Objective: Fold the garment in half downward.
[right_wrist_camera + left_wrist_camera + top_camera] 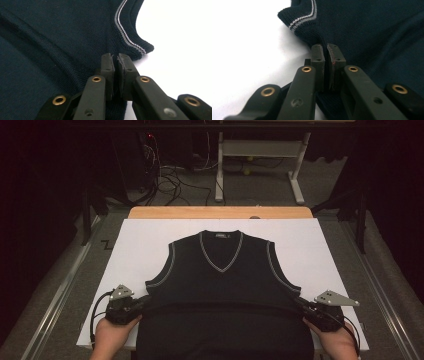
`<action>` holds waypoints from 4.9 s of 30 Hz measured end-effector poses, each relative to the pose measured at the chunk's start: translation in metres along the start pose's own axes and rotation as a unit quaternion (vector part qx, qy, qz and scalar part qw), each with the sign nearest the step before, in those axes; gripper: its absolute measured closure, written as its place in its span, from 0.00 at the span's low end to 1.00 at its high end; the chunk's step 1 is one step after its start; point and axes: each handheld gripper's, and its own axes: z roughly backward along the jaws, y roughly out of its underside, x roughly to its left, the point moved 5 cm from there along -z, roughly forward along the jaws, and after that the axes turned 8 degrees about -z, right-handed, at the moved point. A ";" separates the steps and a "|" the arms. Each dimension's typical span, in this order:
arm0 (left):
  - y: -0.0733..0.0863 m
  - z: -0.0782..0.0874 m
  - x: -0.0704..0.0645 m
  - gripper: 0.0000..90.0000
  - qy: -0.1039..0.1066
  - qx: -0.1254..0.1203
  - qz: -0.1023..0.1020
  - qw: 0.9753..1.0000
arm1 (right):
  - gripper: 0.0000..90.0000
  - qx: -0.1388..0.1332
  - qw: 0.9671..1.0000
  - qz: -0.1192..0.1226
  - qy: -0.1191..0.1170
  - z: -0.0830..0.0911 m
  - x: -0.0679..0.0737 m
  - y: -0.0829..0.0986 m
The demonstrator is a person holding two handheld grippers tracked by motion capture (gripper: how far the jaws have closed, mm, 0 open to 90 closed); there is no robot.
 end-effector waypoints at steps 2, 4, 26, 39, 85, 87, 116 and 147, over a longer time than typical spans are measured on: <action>0.001 0.003 -0.001 0.90 0.005 -0.004 0.001 1.000 | 0.94 0.000 1.000 0.000 -0.001 0.003 0.001 0.002; 0.003 0.005 -0.003 0.90 0.007 -0.003 -0.002 1.000 | 0.94 -0.001 1.000 0.000 -0.003 0.006 0.002 0.005; 0.016 0.013 -0.011 0.89 0.019 0.005 -0.006 1.000 | 0.93 -0.002 1.000 0.001 -0.010 0.025 0.007 0.018; 0.004 0.019 -0.002 0.53 -0.016 -0.049 0.010 0.999 | 0.55 -0.056 0.997 -0.055 -0.015 0.028 -0.005 0.005; -0.128 -0.040 0.032 0.00 -0.024 -0.066 -0.006 0.998 | 0.00 -0.081 0.996 -0.035 0.000 -0.015 -0.010 -0.068; -0.133 -0.049 0.037 0.00 -0.023 -0.057 -0.001 0.998 | 0.00 -0.080 0.996 -0.035 -0.002 -0.018 -0.011 -0.069; -0.132 -0.138 0.070 0.27 -0.064 0.030 0.077 0.994 | 0.00 -0.047 0.999 -0.027 0.003 -0.033 -0.008 -0.069; -0.137 -0.132 0.040 0.78 -0.051 -0.007 0.071 0.996 | 0.21 0.007 0.998 -0.054 0.039 -0.116 -0.025 -0.119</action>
